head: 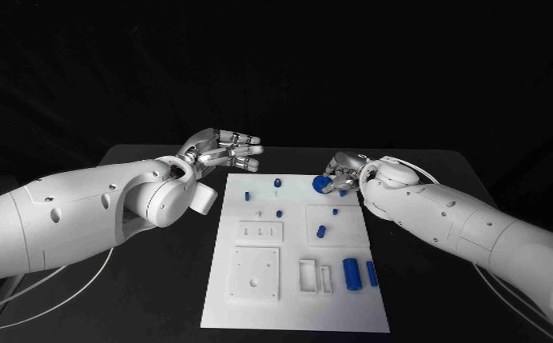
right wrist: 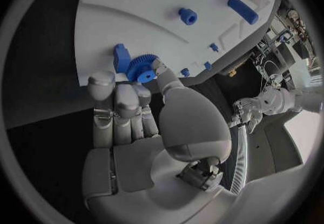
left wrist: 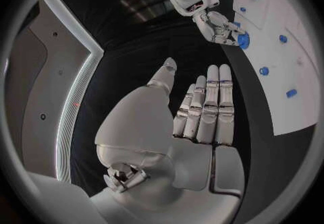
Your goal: Assemble the parts on the task board
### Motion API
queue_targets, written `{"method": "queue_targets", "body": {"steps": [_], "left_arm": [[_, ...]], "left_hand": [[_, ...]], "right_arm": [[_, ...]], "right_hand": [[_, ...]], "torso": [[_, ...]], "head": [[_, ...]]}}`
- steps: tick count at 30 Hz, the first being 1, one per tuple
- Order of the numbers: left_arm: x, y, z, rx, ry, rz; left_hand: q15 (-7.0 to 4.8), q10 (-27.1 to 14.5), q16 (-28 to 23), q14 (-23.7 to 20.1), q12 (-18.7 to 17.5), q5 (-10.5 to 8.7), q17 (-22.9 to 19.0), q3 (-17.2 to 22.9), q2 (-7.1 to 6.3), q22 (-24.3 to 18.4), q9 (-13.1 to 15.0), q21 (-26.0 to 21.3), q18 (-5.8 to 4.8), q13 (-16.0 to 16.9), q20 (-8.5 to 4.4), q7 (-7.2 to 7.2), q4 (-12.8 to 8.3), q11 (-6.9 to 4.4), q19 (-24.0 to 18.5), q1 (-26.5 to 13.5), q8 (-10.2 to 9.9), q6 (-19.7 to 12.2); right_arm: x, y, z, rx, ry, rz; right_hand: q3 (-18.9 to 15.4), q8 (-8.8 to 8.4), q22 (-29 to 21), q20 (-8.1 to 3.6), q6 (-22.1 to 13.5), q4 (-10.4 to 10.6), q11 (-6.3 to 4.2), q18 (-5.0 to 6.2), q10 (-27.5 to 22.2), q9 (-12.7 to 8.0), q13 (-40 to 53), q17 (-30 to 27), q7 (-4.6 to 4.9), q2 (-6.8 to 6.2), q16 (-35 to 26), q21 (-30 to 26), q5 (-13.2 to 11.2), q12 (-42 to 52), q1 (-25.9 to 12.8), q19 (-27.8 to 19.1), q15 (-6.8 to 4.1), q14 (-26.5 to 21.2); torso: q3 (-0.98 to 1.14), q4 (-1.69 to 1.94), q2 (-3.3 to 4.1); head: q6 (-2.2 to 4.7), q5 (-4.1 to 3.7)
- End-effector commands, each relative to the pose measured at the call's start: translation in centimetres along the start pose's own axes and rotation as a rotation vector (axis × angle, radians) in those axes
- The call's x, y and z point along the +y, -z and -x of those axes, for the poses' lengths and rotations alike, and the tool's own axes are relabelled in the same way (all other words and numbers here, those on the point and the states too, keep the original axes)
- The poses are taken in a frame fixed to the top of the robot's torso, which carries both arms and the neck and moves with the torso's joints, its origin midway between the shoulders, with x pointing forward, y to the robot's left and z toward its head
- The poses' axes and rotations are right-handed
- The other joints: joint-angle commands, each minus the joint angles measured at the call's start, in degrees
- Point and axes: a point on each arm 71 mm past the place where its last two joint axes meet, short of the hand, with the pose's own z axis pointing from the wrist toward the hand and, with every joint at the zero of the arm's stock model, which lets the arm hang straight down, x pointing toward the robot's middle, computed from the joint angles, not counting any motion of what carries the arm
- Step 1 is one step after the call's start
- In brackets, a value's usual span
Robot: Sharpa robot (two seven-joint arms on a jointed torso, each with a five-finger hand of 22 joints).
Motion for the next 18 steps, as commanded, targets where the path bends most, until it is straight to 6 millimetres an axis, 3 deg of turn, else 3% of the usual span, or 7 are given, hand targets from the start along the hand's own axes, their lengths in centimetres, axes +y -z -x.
{"method": "queue_targets", "body": {"steps": [1,7,10,18], "left_arm": [[-0.1,-0.07,-0.25,0.018,0.004,-0.009],[-0.1,-0.1,-0.2,0.016,0.003,-0.01],[-0.12,-0.13,-0.15,0.01,0.001,-0.015],[-0.12,-0.17,-0.15,0.01,0.0,-0.016]], "left_hand": [[0.23,-0.27,0.26,0.07,-0.12,0.15,-0.04,0.07,-0.28,-0.05,0.01,-0.11,0.53,-0.02,0.11,-0.16,0.33,-0.03,-0.14,0.05,0.16,-0.33],[0.23,-0.28,0.27,0.09,-0.12,0.16,-0.04,0.1,-0.28,-0.04,0.01,-0.1,0.55,-0.02,0.12,-0.16,0.28,-0.03,-0.13,0.09,0.19,-0.35],[0.24,-0.53,0.29,0.12,-0.11,-0.31,-0.03,0.15,-0.45,-0.04,-0.2,-0.12,0.56,-0.01,0.14,-0.23,0.5,-0.01,-0.12,-0.09,-0.34,-4.09],[0.25,-0.58,0.29,0.1,-0.11,-0.18,-0.02,0.38,-0.56,-0.05,-0.21,-0.14,0.57,-0.01,0.15,-0.03,0.53,0.04,-0.11,0.05,-0.15,-4.52]], "right_arm": [[0.06,0.01,-0.51,0.039,0.017,0.007],[0.04,0.03,-0.59,0.046,0.018,0.006],[0.07,0.02,-0.62,0.048,0.019,0.004],[0.1,0.05,-0.64,0.049,0.022,0.002]], "right_hand": [[-0.11,-0.18,5.08,0.36,0.57,0.31,0.01,0.62,0.23,-0.01,0.05,0.07,-0.05,0.26,0.19,0.31,-0.29,0.11,-0.2,1.99,0.18,0.29],[-0.93,-0.16,5.1,0.36,0.56,1.28,0.01,0.55,0.36,0.0,0.31,0.24,-0.1,0.15,0.3,0.66,-1.83,0.17,-0.45,1.92,0.18,0.31],[-1.31,-0.17,5.08,0.35,0.54,1.87,0.04,0.56,0.38,-0.01,0.36,0.32,-0.1,0.22,0.35,0.72,-2.59,0.13,-0.51,1.87,0.2,0.32],[-1.3,-0.18,5.09,0.33,1.95,2.94,-0.09,0.59,0.54,-0.03,0.46,0.5,-0.33,0.35,0.46,0.94,-2.6,0.1,-0.57,1.84,0.13,0.34]], "torso": [[-0.04,-0.05,0.01],[0.06,-0.04,0.03],[0.03,-0.07,0.04],[0.04,0.03,0.03]], "head": [[-0.06,-0.1],[-0.27,-0.09],[-0.25,-0.12],[-0.4,-0.14]]}}
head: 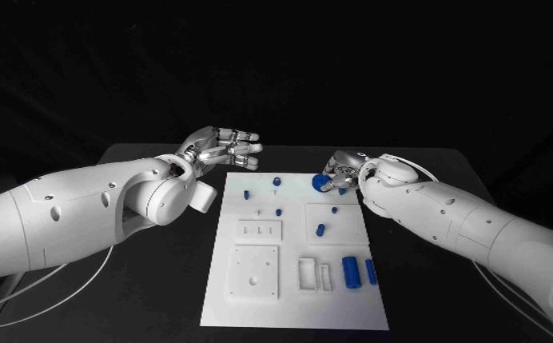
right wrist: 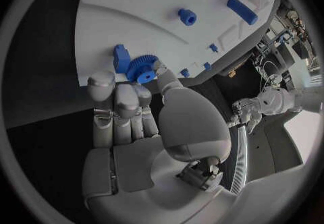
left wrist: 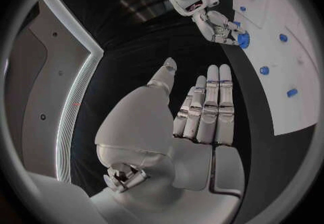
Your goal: Assemble the parts on the task board
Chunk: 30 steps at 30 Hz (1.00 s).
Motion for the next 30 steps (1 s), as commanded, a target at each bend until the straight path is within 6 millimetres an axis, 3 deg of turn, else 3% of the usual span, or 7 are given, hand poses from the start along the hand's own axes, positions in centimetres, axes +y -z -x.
{"method": "queue_targets", "body": {"steps": [1,5,6,8,16,19,30], "left_arm": [[-0.1,-0.1,-0.2,0.012,0.002,-0.014],[-0.1,-0.1,-0.2,0.012,0.002,-0.013],[-0.1,0.0,-0.2,0.012,0.002,-0.013],[-0.1,0.0,-0.2,0.012,0.002,-0.013],[-0.1,0.0,-0.2,0.012,0.002,-0.012],[-0.1,0.0,-0.2,0.016,0.004,-0.012],[-0.1,0.0,-0.1,0.017,0.004,-0.01]], "left_hand": [[0.25,-0.38,0.29,0.1,-0.11,-0.18,-0.02,0.18,-0.56,-0.06,-0.07,-0.14,0.58,-0.01,0.15,0.13,0.33,-0.16,-0.11,0.05,-0.14,-0.47],[0.25,-0.38,0.29,0.1,-0.11,-0.18,-0.02,0.18,-0.56,-0.06,-0.07,-0.14,0.58,-0.01,0.15,0.13,0.33,-0.16,-0.11,0.05,-0.14,-0.47],[0.25,-0.38,0.29,0.1,-0.11,-0.18,-0.02,0.18,-0.56,-0.06,-0.07,-0.14,0.58,-0.01,0.15,0.13,0.33,-0.16,-0.11,0.05,-0.14,-0.47],[0.25,-0.36,0.3,0.12,-0.12,-0.19,-0.02,0.21,-0.59,-0.05,-0.05,-0.14,0.59,-0.01,0.15,0.12,0.34,-0.16,-0.09,0.07,-0.05,-0.18],[0.25,-0.35,0.3,0.11,-0.12,-0.15,-0.02,0.23,-0.58,-0.05,-0.06,-0.13,0.59,-0.01,0.14,0.2,0.32,-0.15,-0.08,0.1,-0.06,-0.27],[0.26,-0.31,0.28,0.09,-0.11,-0.19,-0.02,0.24,-0.74,-0.05,-0.07,-0.15,0.58,-0.01,0.15,0.28,0.19,-0.14,-0.11,0.26,-0.07,-0.31],[0.26,-0.32,0.29,0.11,-0.12,-0.09,-0.02,0.35,-0.75,-0.04,-0.07,-0.14,0.59,-0.01,0.15,0.35,0.2,-0.11,-0.12,0.31,-0.08,-0.37]], "right_arm": [[0.0,0.1,-0.7,0.042,0.017,-0.001],[0.2,0.1,-0.6,0.027,0.03,-0.002],[0.2,0.1,-0.6,0.022,0.034,-0.003],[0.3,0.1,-0.5,0.011,0.044,-0.005],[0.6,0.2,-0.4,-0.019,0.092,-0.004],[0.7,0.2,-0.3,-0.032,0.107,-0.001],[1.3,0.5,-0.3,-0.085,0.179,0.021]], "right_hand": [[0.27,0.11,5.1,0.33,0.84,0.38,0.01,0.59,0.45,0.03,0.1,0.07,-0.06,0.1,0.18,0.18,0.28,0.1,-0.33,1.84,0.13,0.35],[0.98,0.07,5.09,0.18,2.18,0.35,-0.22,0.46,0.6,0.0,0.21,0.02,-0.36,0.23,0.06,0.21,0.81,0.1,-0.62,1.82,-0.03,0.34],[1.19,0.12,5.06,0.14,2.71,0.38,-0.31,0.44,0.6,0.03,0.21,0.04,-0.51,0.33,0.07,0.13,0.39,0.06,-0.76,1.81,-0.08,0.36],[1.66,0.13,5.07,0.01,3.95,0.59,-0.53,0.35,0.71,0.05,0.23,0.07,-0.89,0.57,0.07,0.22,-2.71,0.02,-0.96,1.84,-0.24,0.38],[5.19,0.12,5.07,-0.36,7.18,-0.16,-0.98,-0.09,1.04,0.09,0.47,0.14,-1.76,0.2,-0.05,0.24,-4.13,-0.18,-0.77,1.85,-0.55,0.46],[6.0,0.1,5.08,-0.4,7.56,-0.28,-1.0,-0.17,1.07,0.08,0.47,0.1,-1.85,-0.04,-0.13,0.25,-5.79,-0.3,-0.82,1.82,-0.57,0.46],[7.87,0.1,5.17,-0.43,8.28,0.3,-1.04,-0.3,1.42,0.07,0.68,0.16,-2.0,-1.52,-0.08,0.77,-6.13,-0.34,-0.52,1.92,-0.58,0.55]], "torso": [[0.01,0.04,-0.01],[0.03,0.01,-0.01],[0.01,-0.01,0.01],[0.0,-0.01,0.03],[0.04,-0.01,0.0],[0.06,-0.03,0.05],[0.08,-0.04,0.02]], "head": [[-0.09,0.01],[-0.05,-0.1],[-0.12,-0.11],[-0.11,-0.16],[-0.07,-0.23],[-0.1,-0.28],[0.03,-0.38]]}}
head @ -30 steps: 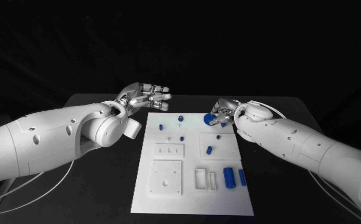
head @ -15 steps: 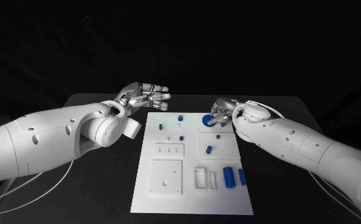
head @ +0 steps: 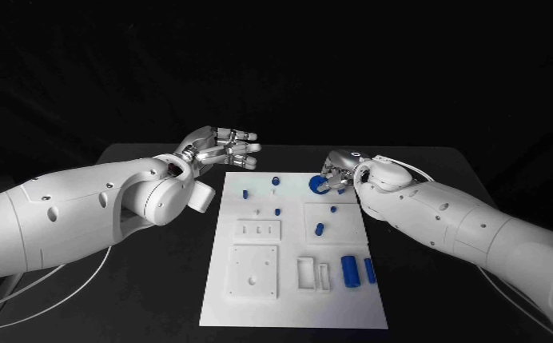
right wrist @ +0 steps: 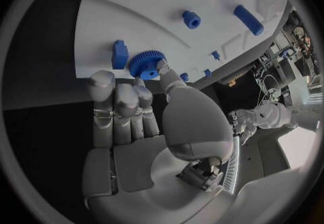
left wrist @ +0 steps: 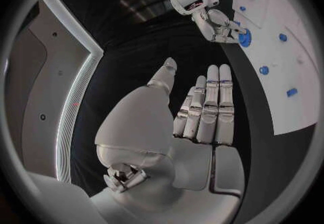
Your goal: Assemble the parts on the task board
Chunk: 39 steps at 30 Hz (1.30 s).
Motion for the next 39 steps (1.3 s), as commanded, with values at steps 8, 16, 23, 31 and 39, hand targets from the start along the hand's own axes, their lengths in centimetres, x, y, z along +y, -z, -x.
{"method": "queue_targets", "body": {"steps": [8,16,23,31,39], "left_arm": [[-0.1,0.0,-0.1,0.014,0.003,-0.012],[-0.1,0.1,0.2,0.005,0.001,-0.012],[-0.1,0.1,0.4,-0.002,-0.001,-0.013],[-0.1,0.2,0.4,-0.002,-0.001,-0.012],[-0.1,0.1,0.2,0.002,0.0,-0.013]], "left_hand": [[0.26,-0.33,0.29,0.11,-0.12,-0.09,-0.02,0.22,-0.45,-0.05,-0.08,-0.14,0.59,-0.01,0.16,0.15,0.08,-0.11,-0.12,0.01,-0.08,-0.16],[0.25,-0.3,0.3,0.13,-0.12,0.02,-0.02,0.28,-0.44,-0.03,-0.08,-0.11,0.59,-0.01,0.15,0.14,0.09,-0.12,-0.11,0.02,-0.07,-0.18],[0.25,-0.27,0.29,0.13,-0.12,0.16,-0.03,0.3,-0.47,-0.02,-0.07,-0.09,0.6,-0.01,0.13,0.14,0.06,-0.13,-0.11,0.04,-0.05,-0.06],[0.25,-0.27,0.29,0.13,-0.12,0.16,-0.03,0.3,-0.47,-0.02,-0.07,-0.09,0.6,-0.01,0.13,0.14,0.06,-0.13,-0.11,0.04,-0.05,-0.06],[0.23,-0.2,0.29,0.16,-0.11,0.2,-0.04,0.36,-0.47,-0.01,-0.06,-0.05,0.59,-0.01,0.12,0.1,0.07,-0.15,-0.1,0.08,-0.02,0.16]], "right_arm": [[1.0,0.4,0.5,-0.099,0.073,0.035],[2.1,1.0,1.5,-0.167,0.065,0.07],[3.8,1.5,2.3,-0.194,0.056,0.116],[6.7,1.6,2.4,-0.195,0.046,0.176],[8.5,1.2,1.5,-0.176,0.056,0.201]], "right_hand": [[2.46,0.08,5.27,-0.52,0.94,0.95,-0.23,-0.35,0.78,0.06,0.28,0.07,-0.16,-1.73,-0.01,0.81,3.58,-0.09,0.09,2.04,-0.3,0.17],[4.26,0.08,5.44,-0.66,1.35,1.71,-0.34,-0.48,1.08,0.05,0.42,-0.14,-0.28,-2.74,-0.03,1.8,5.08,-0.25,0.08,2.15,-0.43,0.17],[4.84,0.08,5.49,-0.7,1.41,2.2,-0.36,-0.53,1.16,0.05,0.54,-0.21,-0.29,-3.17,-0.01,2.17,5.34,-0.29,0.15,2.13,-0.46,0.15],[4.92,0.06,5.46,-0.7,1.31,2.34,-0.34,-0.53,1.14,0.04,0.53,-0.28,-0.26,-3.24,-0.05,2.1,5.25,-0.36,0.15,2.09,-0.46,0.14],[4.92,0.06,5.51,-0.69,1.21,2.4,-0.31,-0.56,1.11,0.03,0.5,-0.31,-0.23,-3.28,-0.06,2.33,5.24,-0.41,0.15,2.1,-0.44,0.13]], "torso": [[0.01,0.01,0.03],[-0.1,-0.05,-0.03],[-0.08,-0.04,0.0],[-0.07,0.19,0.1],[-0.1,0.36,0.15]], "head": [[0.21,0.01],[0.35,0.23],[0.62,0.4],[0.63,0.8],[0.64,0.97]]}}
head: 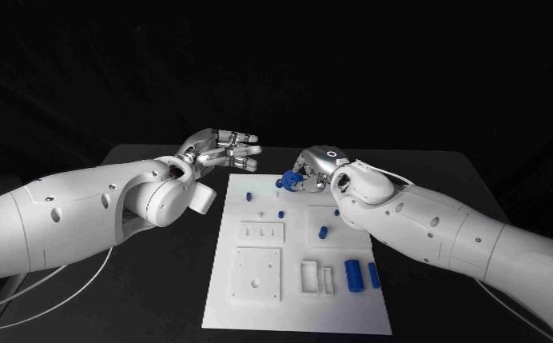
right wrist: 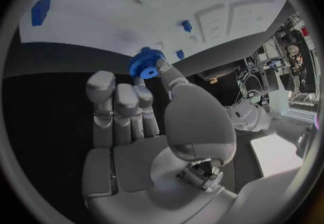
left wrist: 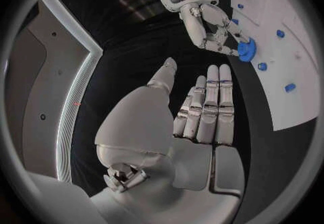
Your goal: Assemble the parts on the task board
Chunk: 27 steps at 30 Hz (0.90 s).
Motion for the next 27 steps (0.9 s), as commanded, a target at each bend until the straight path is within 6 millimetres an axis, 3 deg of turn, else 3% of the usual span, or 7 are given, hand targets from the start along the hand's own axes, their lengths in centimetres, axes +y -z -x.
{"method": "queue_targets", "body": {"steps": [1,16,21,27], "left_arm": [[-0.2,-0.1,-0.2,0.012,0.002,-0.014],[-0.2,-0.3,-0.7,0.026,0.005,-0.016],[-0.2,-0.3,-0.8,0.027,0.005,-0.016],[-0.3,-0.5,-1.0,0.032,0.005,-0.018]], "left_hand": [[0.23,-0.2,0.29,0.17,-0.11,0.2,-0.04,0.36,-0.47,-0.02,-0.07,-0.05,0.59,-0.01,0.12,0.1,0.07,-0.15,-0.1,0.08,-0.02,0.16],[0.23,-0.2,0.29,0.17,-0.11,0.2,-0.04,0.36,-0.47,-0.02,-0.07,-0.05,0.59,-0.01,0.12,0.1,0.07,-0.15,-0.1,0.08,-0.02,0.16],[0.23,-0.2,0.29,0.17,-0.11,0.2,-0.04,0.36,-0.47,-0.02,-0.07,-0.05,0.59,-0.01,0.12,0.1,0.07,-0.15,-0.1,0.08,-0.02,0.16],[0.25,-0.2,0.3,0.17,-0.11,-0.12,-0.05,0.11,-0.29,-0.01,-0.08,-0.01,0.58,-0.01,0.13,0.12,0.05,-0.14,-0.13,-0.27,-0.08,0.08]], "right_arm": [[0.5,-0.2,-0.3,0.0,0.019,0.007],[2.7,-0.9,-2.1,0.048,0.032,0.039],[3.1,-1.0,-2.4,0.05,0.031,0.042],[3.3,-1.2,-2.6,0.055,0.032,0.038]], "right_hand": [[0.36,0.29,5.51,-0.49,0.21,0.03,0.02,-0.57,0.19,0.06,-0.01,-0.18,0.12,-0.45,-0.14,0.4,0.21,-0.21,0.06,2.31,-0.32,-0.03],[0.45,0.29,5.45,-0.51,-0.13,0.12,0.05,-0.56,0.03,0.05,-0.1,-0.41,0.2,-0.45,-0.34,0.22,0.56,-0.4,-0.05,2.28,-0.33,-0.08],[0.49,0.29,5.42,-0.52,-0.22,0.15,0.07,-0.55,-0.02,0.05,-0.14,-0.47,0.24,-0.43,-0.4,0.11,0.56,-0.45,-0.12,2.27,-0.35,-0.08],[0.66,0.27,5.38,-0.55,-0.44,0.06,0.08,-0.53,-0.1,0.04,-0.2,-0.58,0.3,-0.38,-0.49,-0.1,0.59,-0.54,-0.16,2.26,-0.37,-0.1]], "torso": [[0.0,0.04,0.03],[-0.01,0.1,0.06],[0.02,-0.14,-0.01],[-0.02,-0.08,-0.01]], "head": [[0.02,0.18],[0.02,1.18],[-0.04,1.54],[-0.09,1.31]]}}
